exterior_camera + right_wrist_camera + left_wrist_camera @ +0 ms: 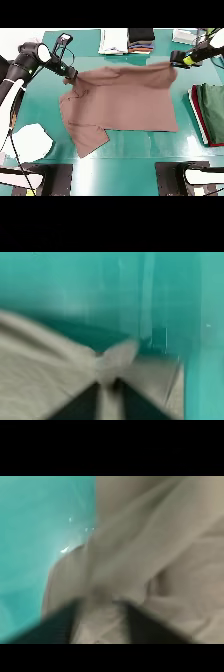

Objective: Fold the shirts.

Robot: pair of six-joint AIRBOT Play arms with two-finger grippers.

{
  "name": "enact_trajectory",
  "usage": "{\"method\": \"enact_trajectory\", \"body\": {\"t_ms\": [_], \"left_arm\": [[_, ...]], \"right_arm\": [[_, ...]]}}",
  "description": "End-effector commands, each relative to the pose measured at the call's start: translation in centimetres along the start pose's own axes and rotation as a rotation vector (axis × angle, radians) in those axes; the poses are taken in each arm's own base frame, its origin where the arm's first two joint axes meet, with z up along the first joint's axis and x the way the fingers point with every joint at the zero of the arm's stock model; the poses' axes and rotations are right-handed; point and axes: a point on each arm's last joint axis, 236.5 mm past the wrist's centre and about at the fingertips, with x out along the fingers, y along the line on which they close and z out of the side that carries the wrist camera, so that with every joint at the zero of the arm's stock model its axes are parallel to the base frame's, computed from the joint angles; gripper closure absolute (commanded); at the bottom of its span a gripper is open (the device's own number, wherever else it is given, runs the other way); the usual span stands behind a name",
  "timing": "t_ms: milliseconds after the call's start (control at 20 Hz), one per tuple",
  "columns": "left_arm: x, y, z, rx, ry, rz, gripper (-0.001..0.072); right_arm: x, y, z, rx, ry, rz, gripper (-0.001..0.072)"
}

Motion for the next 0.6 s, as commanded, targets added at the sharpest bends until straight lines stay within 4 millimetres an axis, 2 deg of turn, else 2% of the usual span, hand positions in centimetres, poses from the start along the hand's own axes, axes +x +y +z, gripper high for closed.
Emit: {"method": "enact_trajectory", "body": {"t_ms": [0,100,150,250,300,400,550], "left_arm": [[0.6,2.1,-0.9,-0.076,0.033,0.015,0.0251],[-1.7,3.9,-1.6,-0.138,0.048,0.032,0.0251],[-3.2,4.9,-2.7,-0.177,0.075,0.040,0.0250],[-4.9,5.1,-5.8,-0.250,0.151,0.025,0.0250],[-5.0,4.8,-7.9,-0.269,0.197,0.018,0.0250],[-4.0,3.1,-12.9,-0.314,0.316,-0.006,0.0248],[-1.3,-0.8,-20.1,-0.371,0.496,-0.106,0.0247]], "right_arm": [[2.5,0.4,0.0,-0.004,0.004,0.007,0.0319],[0.8,-0.5,0.4,0.011,-0.016,-0.002,0.0320],[-0.3,-0.9,0.2,0.014,-0.012,-0.010,0.0320],[-2.2,-2.1,-1.1,0.020,0.000,-0.024,0.0320],[-2.8,-2.6,-2.3,0.028,0.012,-0.030,0.0320],[-3.1,-3.2,-4.7,0.037,0.035,-0.038,0.0320],[-2.4,-3.9,-8.3,0.052,0.080,-0.045,0.0320]]}}
